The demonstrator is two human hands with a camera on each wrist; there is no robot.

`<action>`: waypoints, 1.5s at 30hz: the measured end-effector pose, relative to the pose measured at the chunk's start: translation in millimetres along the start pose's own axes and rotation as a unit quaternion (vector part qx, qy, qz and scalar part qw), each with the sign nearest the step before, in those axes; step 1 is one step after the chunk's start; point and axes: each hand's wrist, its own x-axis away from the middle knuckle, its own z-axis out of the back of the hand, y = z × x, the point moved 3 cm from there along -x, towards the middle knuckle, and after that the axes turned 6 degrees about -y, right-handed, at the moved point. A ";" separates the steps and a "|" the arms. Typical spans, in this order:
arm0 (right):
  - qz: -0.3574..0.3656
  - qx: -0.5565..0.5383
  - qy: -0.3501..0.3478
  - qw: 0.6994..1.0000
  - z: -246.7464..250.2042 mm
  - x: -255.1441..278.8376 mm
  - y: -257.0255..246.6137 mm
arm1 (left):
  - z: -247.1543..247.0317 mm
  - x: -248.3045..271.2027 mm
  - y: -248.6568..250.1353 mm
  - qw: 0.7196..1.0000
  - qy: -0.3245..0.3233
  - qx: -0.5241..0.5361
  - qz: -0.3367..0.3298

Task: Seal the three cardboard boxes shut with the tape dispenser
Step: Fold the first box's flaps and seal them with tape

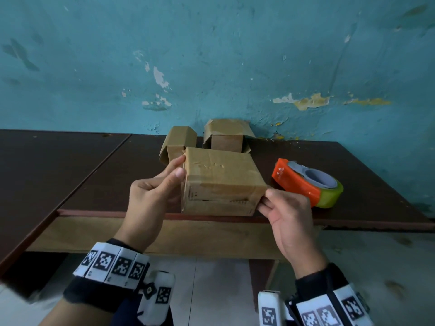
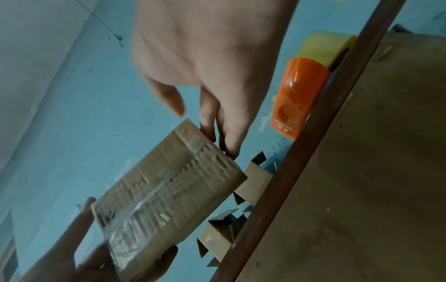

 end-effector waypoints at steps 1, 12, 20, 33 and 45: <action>-0.002 -0.006 0.014 1.000 -0.8 -0.6 -2.7 | -0.2 1.1 -0.3 1.000 0.015 0.001 -0.004; 0.022 0.135 0.038 0.990 5.0 -1.8 5.8 | -4.6 -1.2 -9.4 0.999 -0.053 -0.010 -0.006; 0.085 0.248 0.039 0.964 -2.8 -2.7 7.7 | -15.4 -4.9 -10.8 0.979 -0.074 -0.189 -0.035; 0.116 0.449 0.033 0.885 -17.0 -0.7 -2.2 | -54.5 -12.1 -23.8 0.844 -0.088 -0.527 -0.040; 0.040 0.535 0.094 0.839 30.6 -17.9 -28.4 | -49.7 -12.9 -32.2 0.763 -0.052 -0.632 -0.127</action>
